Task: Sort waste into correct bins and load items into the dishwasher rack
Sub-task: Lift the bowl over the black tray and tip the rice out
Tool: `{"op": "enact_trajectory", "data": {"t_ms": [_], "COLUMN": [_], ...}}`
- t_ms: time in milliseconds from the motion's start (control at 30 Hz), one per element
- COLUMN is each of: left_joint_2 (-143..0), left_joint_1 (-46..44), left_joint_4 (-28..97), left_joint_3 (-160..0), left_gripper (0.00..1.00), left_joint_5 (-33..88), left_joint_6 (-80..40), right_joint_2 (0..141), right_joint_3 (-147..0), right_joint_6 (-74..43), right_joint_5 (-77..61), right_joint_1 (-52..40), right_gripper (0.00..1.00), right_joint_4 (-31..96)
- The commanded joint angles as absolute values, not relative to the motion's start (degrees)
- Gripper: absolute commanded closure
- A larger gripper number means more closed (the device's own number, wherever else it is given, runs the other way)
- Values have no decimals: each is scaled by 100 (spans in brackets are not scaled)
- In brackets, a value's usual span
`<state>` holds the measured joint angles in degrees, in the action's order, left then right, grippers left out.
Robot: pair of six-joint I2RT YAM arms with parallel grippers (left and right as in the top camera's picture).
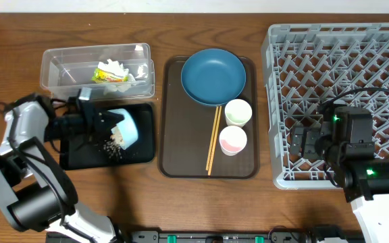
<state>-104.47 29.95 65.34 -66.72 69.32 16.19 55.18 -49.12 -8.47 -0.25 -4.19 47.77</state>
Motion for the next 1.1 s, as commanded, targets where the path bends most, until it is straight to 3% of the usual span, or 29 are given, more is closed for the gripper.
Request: {"op": "enact_trajectory", "data": {"t_ms": [0, 300, 400, 767, 900, 1067], "left_joint_2": [-10374, -10372, -10374, -10372, -10372, -10372], "left_joint_1": [3214, 3358, 3385, 3426, 3476, 3483], "left_joint_4": [6543, 6445, 6217, 6053, 5769, 5664], "left_joint_3": [-6571, -6383, -6383, -6383, -6383, -6383], "left_gripper": [94, 94, 94, 94, 94, 94], "left_joint_5": [7642, 8071, 7931, 9002, 8593, 8923], "left_joint_6": [1890, 2091, 1667, 1455, 1258, 1422], "right_joint_2": [5520, 5520, 5520, 5520, 5520, 5520], "right_joint_3": [-5030, -5030, -5030, -5030, -5030, -5030], "right_joint_6": [-760, -760, -762, -762, -762, -760], "right_joint_5": [-21, -21, -21, -21, -23, -21], "right_joint_1": [-366, -366, -366, -366, -366, -366], "right_gripper": [1, 1, 1, 1, 1, 1], "right_joint_4": [4781, 4783, 4783, 4805, 4805, 4836]}}
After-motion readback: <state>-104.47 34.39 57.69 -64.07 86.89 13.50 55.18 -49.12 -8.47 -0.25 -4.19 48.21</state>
